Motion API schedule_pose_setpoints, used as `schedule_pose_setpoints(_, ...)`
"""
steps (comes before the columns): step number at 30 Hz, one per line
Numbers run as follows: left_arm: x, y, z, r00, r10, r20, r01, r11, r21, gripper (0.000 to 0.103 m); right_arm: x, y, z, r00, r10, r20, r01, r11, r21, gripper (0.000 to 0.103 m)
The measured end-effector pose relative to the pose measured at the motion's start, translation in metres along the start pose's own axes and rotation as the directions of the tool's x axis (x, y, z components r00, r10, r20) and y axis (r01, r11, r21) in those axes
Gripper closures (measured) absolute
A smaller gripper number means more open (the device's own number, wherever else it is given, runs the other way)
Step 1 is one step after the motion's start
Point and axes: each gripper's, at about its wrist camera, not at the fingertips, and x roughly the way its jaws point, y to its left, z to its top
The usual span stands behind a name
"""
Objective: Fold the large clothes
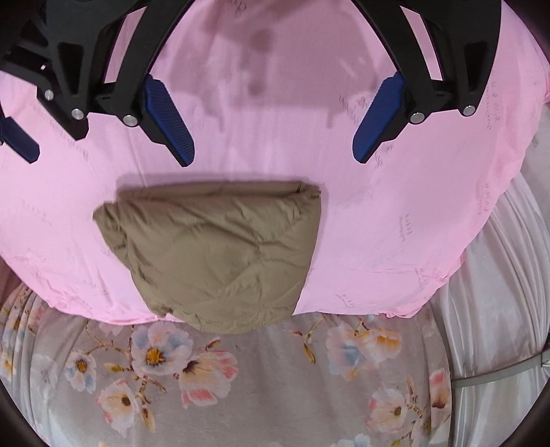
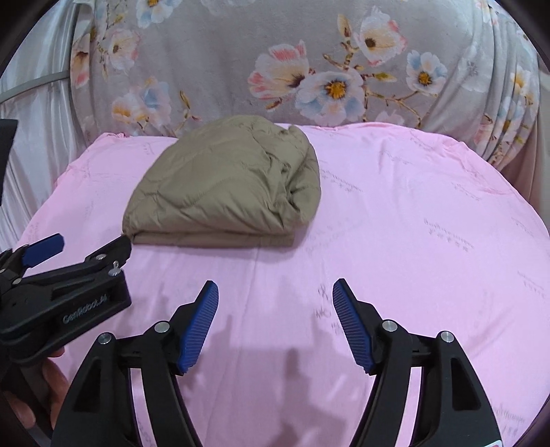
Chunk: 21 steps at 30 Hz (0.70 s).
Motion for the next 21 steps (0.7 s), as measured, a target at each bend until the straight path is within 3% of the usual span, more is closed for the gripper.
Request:
schedule_pose_setpoints(4, 0.008, -0.002, -0.024, 0.998, 0.015, -0.053, -0.016, 1.000, -0.005, 0.011, 0.003, 0.001, -0.024, 0.999, -0.038, -0.020, 0.038, 0.999, -0.015, 0.033)
schedule_pose_setpoints(9, 0.019, 0.002, -0.045, 0.992, 0.053, -0.113, -0.057, 0.998, -0.033, 0.011, 0.004, 0.000, -0.030, 0.998, -0.049, -0.035, 0.049, 0.999, -0.001, 0.031)
schedule_pose_setpoints(17, 0.013, 0.007, -0.048, 0.994, 0.066, -0.086, -0.071, 0.995, -0.063, 0.011, 0.011, -0.001, -0.032, 0.998, -0.012, -0.063, 0.013, 1.000, 0.005, 0.031)
schedule_pose_setpoints(20, 0.014, 0.005, -0.048, 0.994, 0.069, -0.083, -0.073, 0.996, -0.049, 0.011, 0.015, 0.006, -0.032, 0.993, -0.086, -0.082, 0.084, 0.996, -0.024, 0.028)
schedule_pose_setpoints(21, 0.013, 0.005, -0.048, 0.994, 0.072, -0.080, -0.076, 0.996, -0.047, 0.011, 0.014, 0.009, -0.032, 0.994, -0.077, -0.075, 0.075, 0.997, -0.034, 0.028)
